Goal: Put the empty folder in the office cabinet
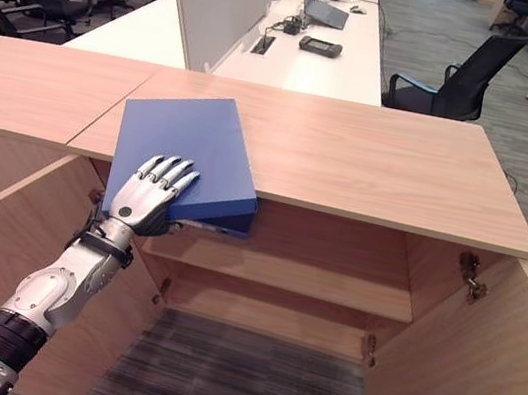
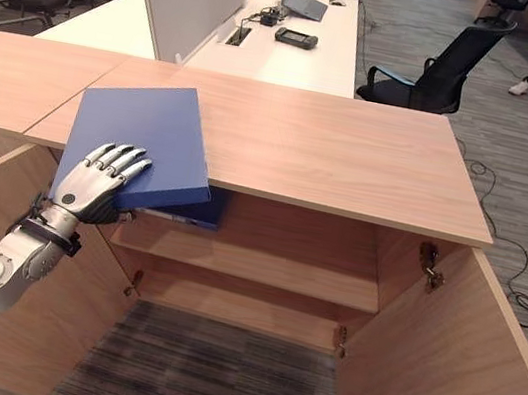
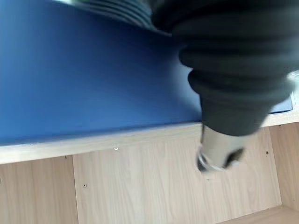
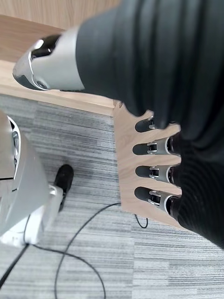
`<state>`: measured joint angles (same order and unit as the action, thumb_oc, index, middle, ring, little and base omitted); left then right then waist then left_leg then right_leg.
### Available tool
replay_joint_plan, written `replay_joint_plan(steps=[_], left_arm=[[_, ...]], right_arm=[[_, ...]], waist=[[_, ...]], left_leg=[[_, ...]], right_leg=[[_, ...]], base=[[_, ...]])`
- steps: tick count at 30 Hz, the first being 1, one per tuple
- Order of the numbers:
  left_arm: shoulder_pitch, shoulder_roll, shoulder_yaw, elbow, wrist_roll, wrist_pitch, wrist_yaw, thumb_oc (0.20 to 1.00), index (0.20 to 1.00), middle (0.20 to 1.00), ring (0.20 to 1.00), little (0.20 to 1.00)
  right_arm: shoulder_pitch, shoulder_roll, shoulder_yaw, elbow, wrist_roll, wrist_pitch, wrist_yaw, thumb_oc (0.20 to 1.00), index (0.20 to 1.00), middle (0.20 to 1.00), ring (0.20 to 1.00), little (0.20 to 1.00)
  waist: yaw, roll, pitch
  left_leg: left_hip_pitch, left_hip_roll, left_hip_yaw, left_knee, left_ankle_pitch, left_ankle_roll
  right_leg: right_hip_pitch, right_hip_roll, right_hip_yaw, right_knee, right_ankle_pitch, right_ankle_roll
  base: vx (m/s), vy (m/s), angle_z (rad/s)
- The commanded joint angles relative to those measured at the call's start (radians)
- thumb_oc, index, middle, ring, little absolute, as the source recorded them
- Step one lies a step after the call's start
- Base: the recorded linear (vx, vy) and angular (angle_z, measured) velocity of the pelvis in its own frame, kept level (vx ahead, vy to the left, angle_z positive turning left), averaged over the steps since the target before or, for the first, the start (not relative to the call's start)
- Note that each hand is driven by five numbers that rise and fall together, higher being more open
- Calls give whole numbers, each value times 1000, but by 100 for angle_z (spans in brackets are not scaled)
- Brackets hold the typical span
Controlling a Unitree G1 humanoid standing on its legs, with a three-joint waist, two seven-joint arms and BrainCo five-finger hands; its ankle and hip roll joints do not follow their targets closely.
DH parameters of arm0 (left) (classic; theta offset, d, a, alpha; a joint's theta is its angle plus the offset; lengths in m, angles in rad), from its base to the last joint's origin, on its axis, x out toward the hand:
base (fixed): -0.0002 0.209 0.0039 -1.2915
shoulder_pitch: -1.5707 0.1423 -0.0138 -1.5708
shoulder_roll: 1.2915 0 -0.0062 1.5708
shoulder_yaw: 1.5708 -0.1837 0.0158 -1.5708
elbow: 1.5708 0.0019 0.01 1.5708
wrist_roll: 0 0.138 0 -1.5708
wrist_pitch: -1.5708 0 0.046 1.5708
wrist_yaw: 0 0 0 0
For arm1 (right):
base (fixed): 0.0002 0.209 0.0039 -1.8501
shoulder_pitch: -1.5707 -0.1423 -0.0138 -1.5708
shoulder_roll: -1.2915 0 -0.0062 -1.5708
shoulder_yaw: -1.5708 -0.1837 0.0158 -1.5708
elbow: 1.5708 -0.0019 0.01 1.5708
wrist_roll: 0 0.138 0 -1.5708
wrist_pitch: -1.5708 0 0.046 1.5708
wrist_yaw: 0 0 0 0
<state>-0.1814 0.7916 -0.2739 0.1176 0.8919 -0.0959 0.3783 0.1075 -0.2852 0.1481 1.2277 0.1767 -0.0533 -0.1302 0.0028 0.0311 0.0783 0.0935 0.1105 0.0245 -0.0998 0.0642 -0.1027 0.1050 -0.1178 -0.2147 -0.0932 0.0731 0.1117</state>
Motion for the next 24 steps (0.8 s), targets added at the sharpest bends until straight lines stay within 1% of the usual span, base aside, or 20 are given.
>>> replay_joint_plan(steps=[1,17,22,24], left_arm=[[-130,41,7,30,28,17,6,200,200,200,200,200],[-126,34,25,16,14,20,7,200,200,200,200,200],[-133,44,36,-1,11,20,5,200,200,200,200,200],[-148,56,55,-25,-3,23,11,200,200,200,200,200]], right_arm=[[-70,-18,-1,29,14,-2,-5,1000,1000,1000,1000,1000],[-67,-10,-27,37,65,0,-2,1000,1000,1000,1000,1000],[-66,-8,-31,38,67,2,-1,1000,1000,1000,1000,1000],[-68,-4,-32,40,69,3,-1,1000,1000,1000,1000,1000]], waist=[[-8,-16,41],[-9,-17,36],[-11,-17,32],[-9,-15,29]], left_leg=[[18,-11,54,12,-79,-7],[22,-14,58,12,-82,-4],[24,-14,59,12,-83,-5],[24,-14,57,12,-82,-5]], right_leg=[[43,-13,41,32,-126,62],[47,-14,47,29,-124,63],[48,-14,48,28,-124,64],[50,-15,47,27,-124,64]], base=[[0,0,0],[0,0,0],[0,0,0],[0,0,0]])
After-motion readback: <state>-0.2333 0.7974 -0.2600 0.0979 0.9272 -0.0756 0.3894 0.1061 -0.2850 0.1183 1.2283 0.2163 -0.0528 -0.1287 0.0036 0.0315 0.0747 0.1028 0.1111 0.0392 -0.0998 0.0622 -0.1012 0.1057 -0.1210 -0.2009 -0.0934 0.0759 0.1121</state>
